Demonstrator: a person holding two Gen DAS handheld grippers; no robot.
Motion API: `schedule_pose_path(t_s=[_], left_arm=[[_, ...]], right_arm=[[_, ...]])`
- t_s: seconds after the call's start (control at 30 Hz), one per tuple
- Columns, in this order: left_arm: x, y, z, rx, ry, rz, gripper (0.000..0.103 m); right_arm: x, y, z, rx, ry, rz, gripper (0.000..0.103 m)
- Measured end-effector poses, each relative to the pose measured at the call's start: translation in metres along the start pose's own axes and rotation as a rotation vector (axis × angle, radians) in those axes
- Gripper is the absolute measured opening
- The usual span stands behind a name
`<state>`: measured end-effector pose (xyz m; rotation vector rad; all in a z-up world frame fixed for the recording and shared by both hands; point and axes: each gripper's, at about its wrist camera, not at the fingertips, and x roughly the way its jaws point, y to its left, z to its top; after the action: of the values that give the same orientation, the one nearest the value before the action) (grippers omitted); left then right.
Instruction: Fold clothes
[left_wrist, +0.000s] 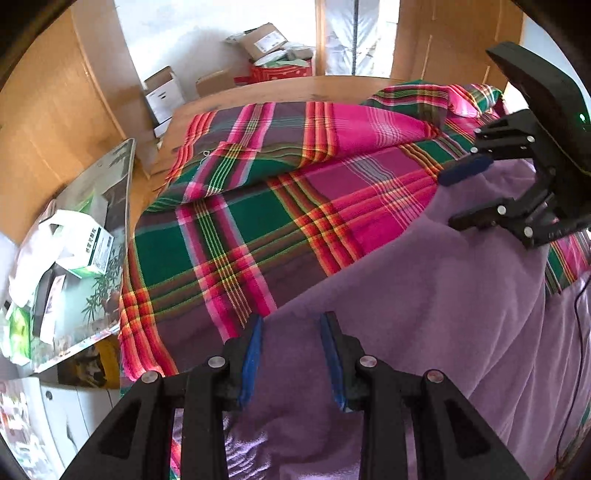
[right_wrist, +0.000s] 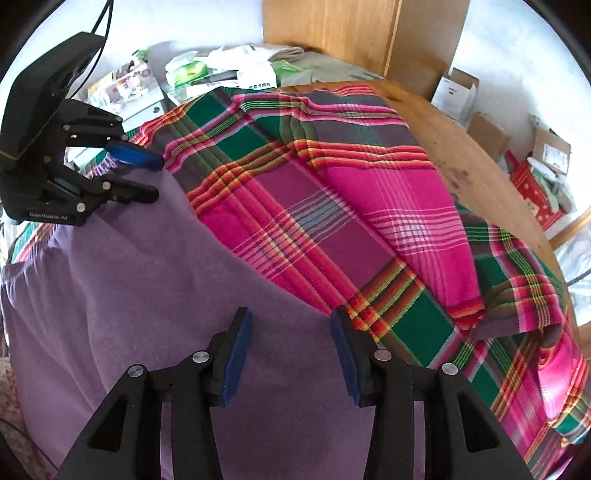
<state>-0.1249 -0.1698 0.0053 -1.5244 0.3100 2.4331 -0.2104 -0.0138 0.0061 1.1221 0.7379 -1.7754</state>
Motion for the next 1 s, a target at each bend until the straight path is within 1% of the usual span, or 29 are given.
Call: schedule_pose_path(t_s=[0.1, 0.17, 0.2, 0.27, 0.33, 0.37, 0.4, 0.47, 0.5, 0.53, 0.57, 0.6, 0.7, 0.87, 0.93, 1.0], left_arm=[[-0.001, -0.003, -0.002, 0.027, -0.011, 0.005, 0.032], [-0.001, -0.004, -0.003, 0.032, -0.020, -0.007, 0.028], [-0.001, -0.004, -0.003, 0.026, -0.020, -0.020, 0.023], [-0.001, -0.005, -0.003, 0.028, -0.022, -0.027, 0.020], [-0.002, -0.009, -0.004, 0.042, -0.028, -0.030, 0.006], [-0.002, -0.011, -0.003, 0.048, -0.031, -0.018, 0.002], [-0.002, -0.013, -0.004, 0.051, -0.036, 0.000, 0.001], [-0.002, -0.017, -0.006, 0.052, -0.046, 0.022, 0.001], [-0.002, -0.017, -0.007, 0.049, -0.051, 0.029, 0.001], [-0.002, -0.016, -0.007, 0.040, -0.055, 0.032, 0.001], [-0.002, -0.013, -0.007, 0.027, -0.061, 0.036, 0.001], [-0.003, -0.009, -0.006, 0.011, -0.070, 0.041, 0.001], [-0.008, -0.002, -0.003, -0.021, -0.093, 0.043, 0.001], [-0.011, 0.000, -0.003, -0.028, -0.104, 0.061, 0.001], [-0.009, 0.004, 0.000, -0.045, -0.107, 0.075, 0.001], [-0.007, 0.008, 0.001, -0.065, -0.104, 0.074, 0.001]], right_arm=[[0.000, 0.003, -0.001, -0.011, 0.007, -0.007, 0.046], [0.001, 0.003, 0.000, -0.010, 0.009, -0.012, 0.046], [0.001, 0.004, 0.000, -0.005, 0.009, -0.014, 0.046], [0.001, 0.004, -0.001, 0.002, 0.009, -0.019, 0.046], [0.001, 0.005, -0.001, 0.010, 0.010, -0.020, 0.045], [0.001, 0.005, -0.001, 0.013, 0.009, -0.021, 0.045], [0.001, 0.007, -0.001, 0.010, 0.006, -0.020, 0.041], [0.000, 0.010, -0.003, -0.001, 0.000, -0.013, 0.028], [-0.001, 0.011, -0.004, -0.005, -0.001, -0.008, 0.015], [-0.001, 0.013, -0.004, -0.009, -0.003, -0.004, 0.011], [-0.001, 0.014, -0.005, -0.011, -0.005, -0.010, 0.010], [-0.002, 0.014, -0.005, -0.014, -0.007, -0.020, 0.006], [-0.005, 0.014, -0.005, -0.012, -0.021, -0.037, 0.005], [-0.014, 0.004, -0.001, 0.020, -0.065, -0.076, 0.002], [-0.014, 0.002, 0.001, 0.031, -0.075, -0.117, 0.001], [-0.011, -0.001, 0.004, 0.049, -0.073, -0.135, 0.001]])
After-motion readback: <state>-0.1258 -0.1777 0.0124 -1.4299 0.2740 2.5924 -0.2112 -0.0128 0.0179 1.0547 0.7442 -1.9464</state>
